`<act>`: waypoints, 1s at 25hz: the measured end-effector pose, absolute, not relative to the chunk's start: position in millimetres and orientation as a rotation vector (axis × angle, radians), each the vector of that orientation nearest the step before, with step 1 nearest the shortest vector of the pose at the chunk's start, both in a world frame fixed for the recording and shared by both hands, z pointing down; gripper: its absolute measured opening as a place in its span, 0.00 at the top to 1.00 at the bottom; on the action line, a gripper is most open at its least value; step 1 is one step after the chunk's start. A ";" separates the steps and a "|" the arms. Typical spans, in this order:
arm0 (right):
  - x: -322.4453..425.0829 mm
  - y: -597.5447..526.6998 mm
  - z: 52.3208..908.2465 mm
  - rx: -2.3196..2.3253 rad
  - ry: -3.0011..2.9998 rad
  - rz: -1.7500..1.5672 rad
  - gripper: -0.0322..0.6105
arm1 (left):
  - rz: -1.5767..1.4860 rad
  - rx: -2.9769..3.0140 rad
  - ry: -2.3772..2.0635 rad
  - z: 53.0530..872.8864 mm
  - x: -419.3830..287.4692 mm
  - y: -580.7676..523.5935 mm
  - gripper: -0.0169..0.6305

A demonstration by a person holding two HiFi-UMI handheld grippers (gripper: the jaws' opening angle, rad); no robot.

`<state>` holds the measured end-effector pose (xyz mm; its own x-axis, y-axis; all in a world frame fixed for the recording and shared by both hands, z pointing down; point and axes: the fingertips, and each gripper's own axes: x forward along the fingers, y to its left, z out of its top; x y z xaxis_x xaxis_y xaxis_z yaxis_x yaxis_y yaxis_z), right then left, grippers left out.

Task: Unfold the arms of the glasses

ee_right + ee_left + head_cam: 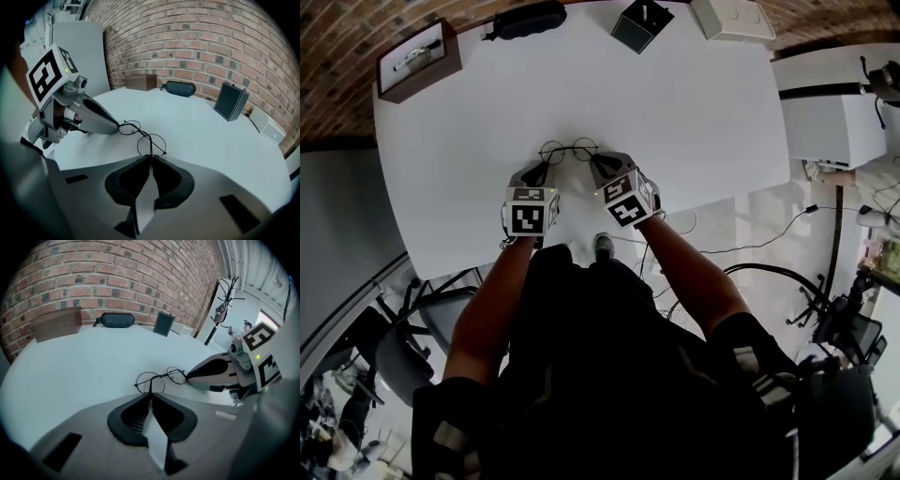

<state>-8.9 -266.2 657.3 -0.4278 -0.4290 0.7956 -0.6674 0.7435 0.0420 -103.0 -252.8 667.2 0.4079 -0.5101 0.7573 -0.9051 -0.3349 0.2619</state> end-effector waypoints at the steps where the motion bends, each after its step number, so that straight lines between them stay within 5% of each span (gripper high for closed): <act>1: -9.4 -266.4 657.0 0.819 -2.088 0.350 0.91 | 0.746 1.989 -1.202 667.2 -103.3 -253.0 0.92; 25: -23.8 -237.2 617.0 0.757 -2.255 0.229 0.92 | 0.751 2.087 -1.284 638.4 -85.4 -228.9 0.92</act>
